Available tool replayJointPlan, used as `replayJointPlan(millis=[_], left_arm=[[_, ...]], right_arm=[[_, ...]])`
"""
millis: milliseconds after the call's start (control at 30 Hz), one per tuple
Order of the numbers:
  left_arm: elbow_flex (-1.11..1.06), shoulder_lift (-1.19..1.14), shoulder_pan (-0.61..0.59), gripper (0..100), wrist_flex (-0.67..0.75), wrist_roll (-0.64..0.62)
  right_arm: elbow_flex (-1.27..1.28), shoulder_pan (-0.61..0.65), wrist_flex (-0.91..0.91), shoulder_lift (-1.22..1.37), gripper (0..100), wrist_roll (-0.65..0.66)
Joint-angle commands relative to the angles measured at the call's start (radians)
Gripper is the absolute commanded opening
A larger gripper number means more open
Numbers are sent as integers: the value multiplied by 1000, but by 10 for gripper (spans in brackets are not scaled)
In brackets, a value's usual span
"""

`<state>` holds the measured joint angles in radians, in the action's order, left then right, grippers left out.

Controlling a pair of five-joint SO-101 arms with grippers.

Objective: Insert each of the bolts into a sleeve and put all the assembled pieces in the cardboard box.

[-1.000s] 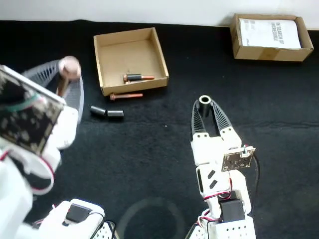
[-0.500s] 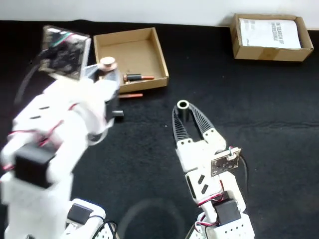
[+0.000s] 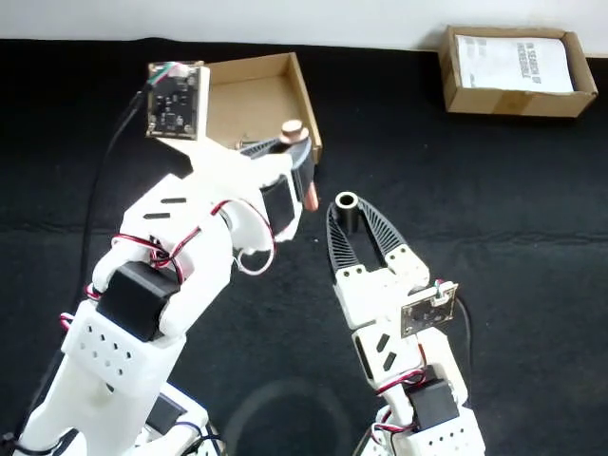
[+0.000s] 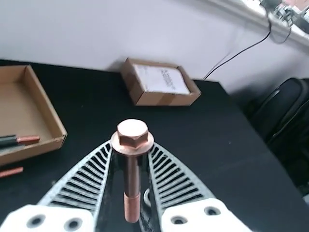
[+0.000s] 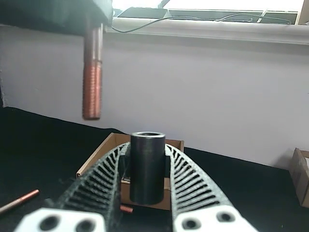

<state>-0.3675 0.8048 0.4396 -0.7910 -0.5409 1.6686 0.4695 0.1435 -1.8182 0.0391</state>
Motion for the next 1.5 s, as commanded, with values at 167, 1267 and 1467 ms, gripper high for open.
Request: replayJointPlan(millis=[167, 1267, 1467], left_arm=[[10, 10, 12, 10, 209, -5], [-111, -35, 111, 10, 299, 130], [-124, -84, 108, 10, 316, 130]], right_arm=[[140, 7, 4, -13, 7, 3], [140, 5, 4, -13, 7, 3], [140, 5, 4, -13, 7, 3]])
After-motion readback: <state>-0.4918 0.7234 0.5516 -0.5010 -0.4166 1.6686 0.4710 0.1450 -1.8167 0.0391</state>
